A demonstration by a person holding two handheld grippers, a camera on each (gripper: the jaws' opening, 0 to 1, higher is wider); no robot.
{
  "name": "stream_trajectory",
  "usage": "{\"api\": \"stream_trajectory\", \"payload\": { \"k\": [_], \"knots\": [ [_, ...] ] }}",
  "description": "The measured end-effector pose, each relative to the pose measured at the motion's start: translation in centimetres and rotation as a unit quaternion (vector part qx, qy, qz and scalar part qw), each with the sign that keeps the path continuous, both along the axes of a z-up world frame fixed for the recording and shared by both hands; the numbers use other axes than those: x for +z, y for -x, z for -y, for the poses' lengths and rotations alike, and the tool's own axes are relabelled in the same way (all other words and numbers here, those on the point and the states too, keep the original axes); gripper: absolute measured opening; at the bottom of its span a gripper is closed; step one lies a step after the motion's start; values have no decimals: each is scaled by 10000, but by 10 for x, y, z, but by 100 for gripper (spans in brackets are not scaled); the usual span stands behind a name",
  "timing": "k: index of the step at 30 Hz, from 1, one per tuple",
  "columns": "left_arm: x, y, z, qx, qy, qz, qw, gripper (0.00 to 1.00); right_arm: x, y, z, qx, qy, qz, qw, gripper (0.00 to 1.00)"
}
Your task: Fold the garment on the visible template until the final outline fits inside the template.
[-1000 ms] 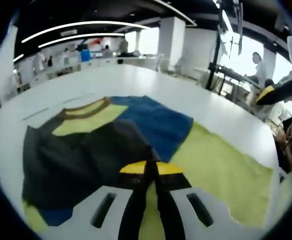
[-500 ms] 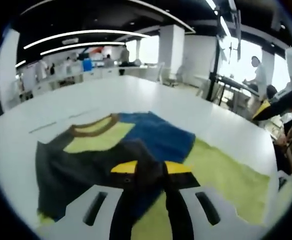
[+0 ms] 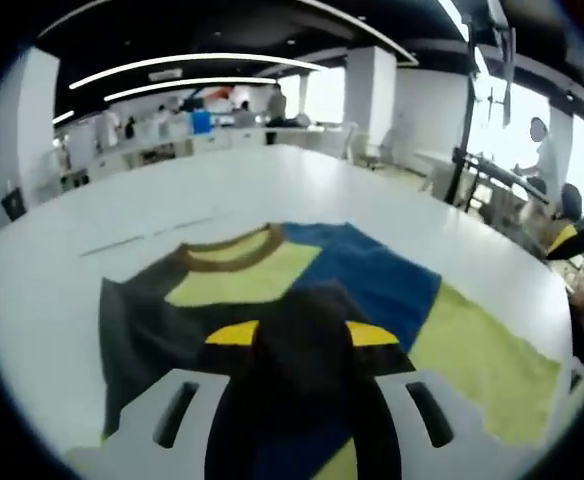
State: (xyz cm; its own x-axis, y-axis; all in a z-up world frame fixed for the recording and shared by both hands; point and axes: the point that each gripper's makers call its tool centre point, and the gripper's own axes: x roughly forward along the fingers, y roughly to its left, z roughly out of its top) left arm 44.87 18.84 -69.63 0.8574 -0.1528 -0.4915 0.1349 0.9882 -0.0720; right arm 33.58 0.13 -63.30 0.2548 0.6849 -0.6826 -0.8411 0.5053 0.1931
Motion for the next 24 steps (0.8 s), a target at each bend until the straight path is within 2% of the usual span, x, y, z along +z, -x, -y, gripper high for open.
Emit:
{"api": "stream_trajectory", "payload": {
  "k": [10, 13, 15, 19, 24],
  "knots": [
    [-26, -2, -3, 201, 80, -361, 9991, 23, -4, 0, 1, -118, -35, -68, 9999, 99],
    [-25, -2, -1, 165, 137, -345, 9992, 20, -4, 0, 0, -135, -45, -69, 9999, 99],
    [-25, -2, -1, 140, -4, -357, 9993, 19, -5, 0, 0, -144, -51, -80, 9999, 99],
    [-25, -2, 1, 80, -34, -349, 9994, 1, -6, 0, -1, -154, -72, -97, 9998, 99],
    [-24, -3, 2, 14, -126, -310, 9994, 0, -5, 0, -1, -165, -83, -93, 9998, 99]
  ]
}}
